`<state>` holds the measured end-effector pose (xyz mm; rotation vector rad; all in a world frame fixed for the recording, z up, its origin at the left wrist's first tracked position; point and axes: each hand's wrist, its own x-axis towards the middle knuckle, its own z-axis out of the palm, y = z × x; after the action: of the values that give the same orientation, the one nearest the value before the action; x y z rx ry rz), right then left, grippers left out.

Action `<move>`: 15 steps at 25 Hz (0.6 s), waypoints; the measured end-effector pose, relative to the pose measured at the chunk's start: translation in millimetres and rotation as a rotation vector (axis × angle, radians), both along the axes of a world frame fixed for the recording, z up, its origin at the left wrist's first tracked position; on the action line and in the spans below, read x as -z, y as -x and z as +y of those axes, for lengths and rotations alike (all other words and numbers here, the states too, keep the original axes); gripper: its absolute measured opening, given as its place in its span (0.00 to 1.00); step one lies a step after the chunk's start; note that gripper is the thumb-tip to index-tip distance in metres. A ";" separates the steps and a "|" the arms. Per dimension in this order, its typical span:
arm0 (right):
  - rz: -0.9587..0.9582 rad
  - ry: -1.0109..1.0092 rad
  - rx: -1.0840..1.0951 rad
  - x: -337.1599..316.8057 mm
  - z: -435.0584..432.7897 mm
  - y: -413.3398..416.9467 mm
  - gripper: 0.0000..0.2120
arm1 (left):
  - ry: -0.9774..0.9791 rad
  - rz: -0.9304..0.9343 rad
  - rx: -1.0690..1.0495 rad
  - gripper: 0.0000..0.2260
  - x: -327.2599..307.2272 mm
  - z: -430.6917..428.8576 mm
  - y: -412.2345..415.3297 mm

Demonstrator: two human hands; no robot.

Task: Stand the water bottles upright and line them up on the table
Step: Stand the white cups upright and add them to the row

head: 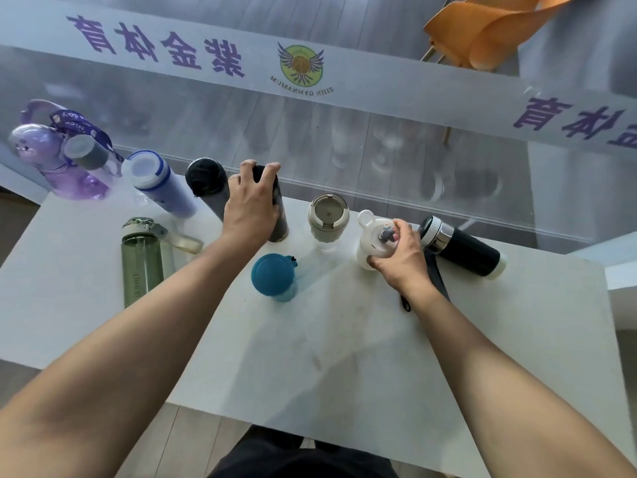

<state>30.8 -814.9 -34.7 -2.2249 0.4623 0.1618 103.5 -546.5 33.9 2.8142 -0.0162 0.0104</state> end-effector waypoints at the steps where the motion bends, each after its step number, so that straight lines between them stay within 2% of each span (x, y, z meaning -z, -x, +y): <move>1: -0.009 0.008 0.012 -0.2 -1.4 -3.8 0.39 | 0.017 -0.009 -0.003 0.29 0.7 -0.9 -0.5; 11: -0.055 0.033 0.058 1.6 -3.9 -9.3 0.39 | 0.090 -0.041 0.044 0.30 1.7 1.5 -5.3; 15: -0.004 0.038 0.058 2.2 -4.4 -8.1 0.48 | 0.068 -0.009 0.053 0.32 -0.3 0.9 -2.7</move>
<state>38.9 -819.3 -37.0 -2.2456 0.5309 0.1193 106.2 -545.6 34.2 2.7444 -0.0912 0.0114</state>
